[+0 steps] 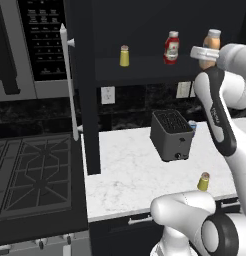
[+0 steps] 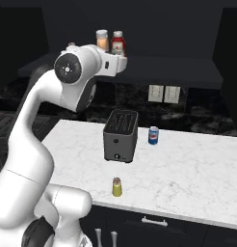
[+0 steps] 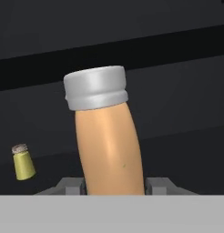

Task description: Put the shaker and condiment bottle from the counter next to their counterparts in the cabinet.

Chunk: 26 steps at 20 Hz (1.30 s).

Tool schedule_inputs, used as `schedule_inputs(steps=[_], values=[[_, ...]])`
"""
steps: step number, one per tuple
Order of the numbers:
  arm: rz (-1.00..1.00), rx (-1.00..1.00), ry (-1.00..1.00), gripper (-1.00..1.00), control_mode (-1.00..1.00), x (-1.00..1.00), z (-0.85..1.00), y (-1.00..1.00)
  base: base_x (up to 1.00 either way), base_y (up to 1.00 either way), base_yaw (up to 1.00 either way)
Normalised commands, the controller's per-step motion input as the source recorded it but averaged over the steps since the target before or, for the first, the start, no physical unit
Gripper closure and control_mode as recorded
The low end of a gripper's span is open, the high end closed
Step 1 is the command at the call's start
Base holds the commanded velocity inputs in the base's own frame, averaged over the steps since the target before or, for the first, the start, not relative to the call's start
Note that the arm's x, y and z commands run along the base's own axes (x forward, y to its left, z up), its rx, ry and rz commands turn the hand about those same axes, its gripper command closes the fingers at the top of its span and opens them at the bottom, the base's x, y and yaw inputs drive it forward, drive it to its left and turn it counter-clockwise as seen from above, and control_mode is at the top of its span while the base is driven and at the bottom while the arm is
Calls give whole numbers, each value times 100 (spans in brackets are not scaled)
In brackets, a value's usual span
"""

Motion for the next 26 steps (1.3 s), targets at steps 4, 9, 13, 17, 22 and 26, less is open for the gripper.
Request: schedule_inputs(steps=[4, 9, 13, 17, 22, 26], values=[[0, -2, 0, 100, -100, 3, -4, 0, 0, 0, 0], [0, -3, 0, 100, -100, 7, -13, -2, 0, 0, 0], [0, -1, 0, 100, -100, 20, -11, -14, 0, 0, 0], [0, 0, 0, 100, -100, 27, -13, -24, 0, 0, 0], [0, -1, 1, 100, -100, 29, -15, -15, 0, 0, 0], [2, -1, 1, 100, -100, 31, -17, -13, 0, 0, 0]])
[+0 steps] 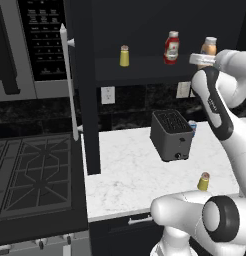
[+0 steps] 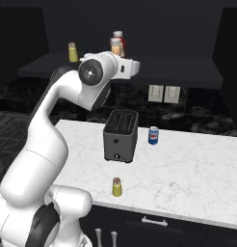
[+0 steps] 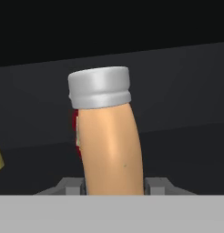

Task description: Put the shaker and condiment bottle from the counter next to their counterparts in the cabinet.

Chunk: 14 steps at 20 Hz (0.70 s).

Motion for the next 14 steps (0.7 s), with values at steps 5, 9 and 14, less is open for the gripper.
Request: schedule_inputs(steps=[5, 9, 14], values=[[1, 0, 1, 100, -100, 33, -15, -11, 0, 0, 0], [1, -2, 5, 100, -100, 38, -9, -3, 0, 0, 0], [0, -1, 7, 100, -100, 38, 0, -1, 0, 0, 0]])
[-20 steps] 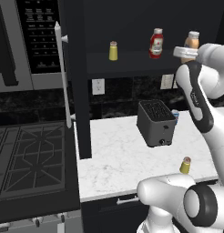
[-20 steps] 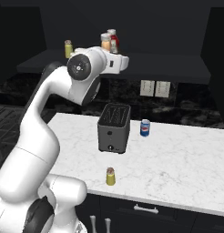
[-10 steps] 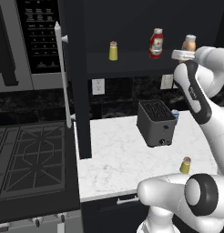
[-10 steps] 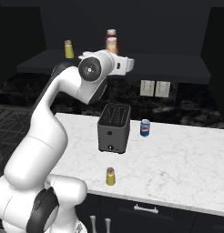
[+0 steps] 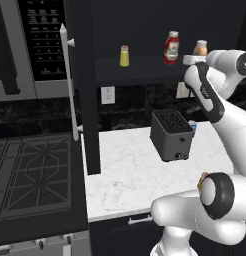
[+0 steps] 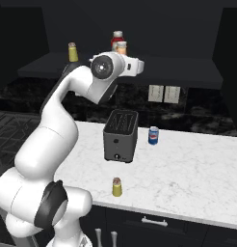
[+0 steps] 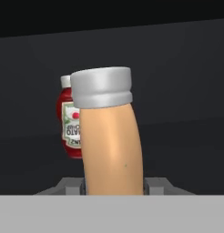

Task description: Put the shaker and condiment bottle from the counter next to their counterparts in the cabinet.

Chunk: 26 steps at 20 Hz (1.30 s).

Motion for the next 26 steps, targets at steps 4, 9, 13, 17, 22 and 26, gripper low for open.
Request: schedule_inputs(steps=[4, 9, 13, 17, 22, 26], values=[[3, 0, 3, 100, -100, 32, -5, -4, 0, 0, 0], [6, 0, 0, 100, -100, 39, -25, 0, 0, 0, 0], [6, 0, 0, 100, -100, 36, -31, -3, 0, 0, 0], [5, 0, -2, 100, -100, 31, -43, -3, 0, 0, 0], [3, 0, -7, 100, -100, 32, -52, -1, 0, 0, 0], [3, -1, -11, 100, -100, 33, -62, 0, 0, 0, 0]])
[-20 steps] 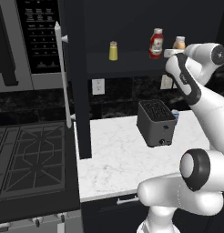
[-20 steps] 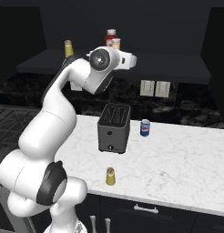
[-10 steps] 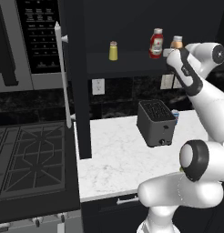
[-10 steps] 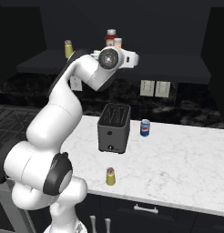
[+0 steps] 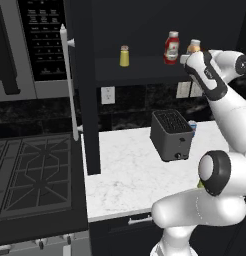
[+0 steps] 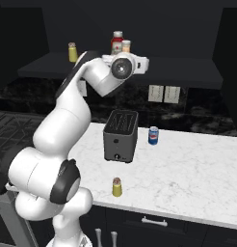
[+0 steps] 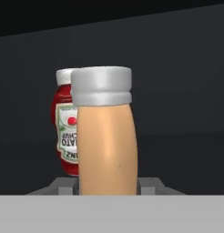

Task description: Put the shaker and condiment bottle from the counter next to their counterparts in the cabinet.

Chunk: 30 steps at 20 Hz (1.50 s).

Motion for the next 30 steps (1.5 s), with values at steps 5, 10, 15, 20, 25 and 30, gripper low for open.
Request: schedule_inputs(steps=[5, 10, 15, 20, 25, 30], values=[[4, -1, -11, 100, -100, 40, -61, 0, 0, 0, 0], [2, 0, -1, 100, -100, 41, -37, 0, 0, 0, 0], [0, 0, 0, 100, -100, 35, -35, 0, 0, 0, 0], [0, -1, 0, -100, -100, 2, -33, 1, 0, 0, 0], [0, 0, -2, -100, -100, -52, 0, 0, 0, 0, 0], [0, 0, -7, -100, -100, -80, 0, 0, 0, 0, 0]])
